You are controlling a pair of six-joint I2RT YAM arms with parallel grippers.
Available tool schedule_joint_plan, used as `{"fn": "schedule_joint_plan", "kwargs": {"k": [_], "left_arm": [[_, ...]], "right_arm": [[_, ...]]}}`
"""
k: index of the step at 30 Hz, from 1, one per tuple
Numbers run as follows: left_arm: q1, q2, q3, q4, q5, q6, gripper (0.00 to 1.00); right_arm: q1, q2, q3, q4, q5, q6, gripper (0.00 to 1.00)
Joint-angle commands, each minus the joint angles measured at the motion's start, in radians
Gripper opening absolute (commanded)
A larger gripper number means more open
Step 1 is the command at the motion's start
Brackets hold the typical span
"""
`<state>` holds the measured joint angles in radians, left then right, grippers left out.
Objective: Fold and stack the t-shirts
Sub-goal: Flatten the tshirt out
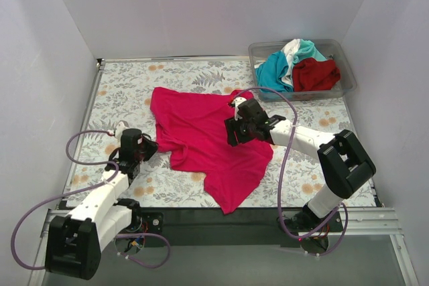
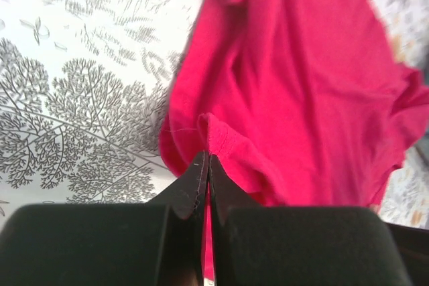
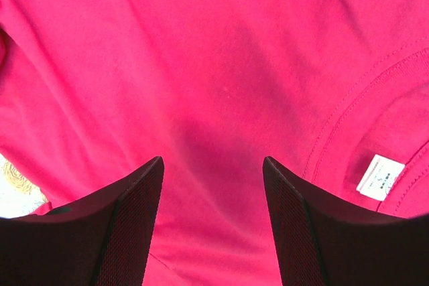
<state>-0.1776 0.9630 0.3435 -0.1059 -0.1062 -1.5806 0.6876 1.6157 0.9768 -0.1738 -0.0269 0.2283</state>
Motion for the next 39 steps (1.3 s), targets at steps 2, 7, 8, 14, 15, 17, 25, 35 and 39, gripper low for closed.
{"fn": "schedule_joint_plan", "kwargs": {"k": [2, 7, 8, 14, 15, 17, 25, 35, 39], "left_arm": [[0.006, -0.162, 0.089, -0.132, -0.116, 0.034, 0.00], [0.006, -0.292, 0.097, -0.265, -0.187, -0.014, 0.00], [0.006, -0.340, 0.091, -0.285, -0.193, -0.027, 0.00], [0.006, -0.577, 0.097, -0.492, -0.373, -0.125, 0.00], [0.004, -0.611, 0.104, -0.520, -0.400, -0.145, 0.00], [0.004, -0.696, 0.115, -0.555, -0.467, -0.174, 0.00], [0.006, -0.725, 0.117, -0.629, -0.543, -0.235, 0.01], [0.004, -0.609, 0.183, -0.592, -0.584, -0.188, 0.91], [0.004, -0.442, 0.157, -0.297, -0.443, -0.001, 0.91]], "right_arm": [[0.003, -0.046, -0.015, 0.026, -0.002, -0.006, 0.56], [0.016, -0.033, -0.009, 0.028, -0.008, -0.006, 0.56], [0.023, -0.027, -0.007, 0.028, -0.010, -0.006, 0.56], [0.047, -0.007, 0.005, 0.028, -0.018, -0.007, 0.56], [0.052, -0.005, 0.005, 0.031, -0.018, -0.007, 0.56], [0.061, 0.004, 0.013, 0.031, -0.021, -0.007, 0.56], [0.084, 0.019, 0.023, 0.031, -0.025, -0.012, 0.56], [0.084, -0.033, 0.031, 0.030, 0.018, -0.014, 0.57], [0.058, -0.042, 0.059, 0.028, 0.022, -0.015, 0.58]]}}
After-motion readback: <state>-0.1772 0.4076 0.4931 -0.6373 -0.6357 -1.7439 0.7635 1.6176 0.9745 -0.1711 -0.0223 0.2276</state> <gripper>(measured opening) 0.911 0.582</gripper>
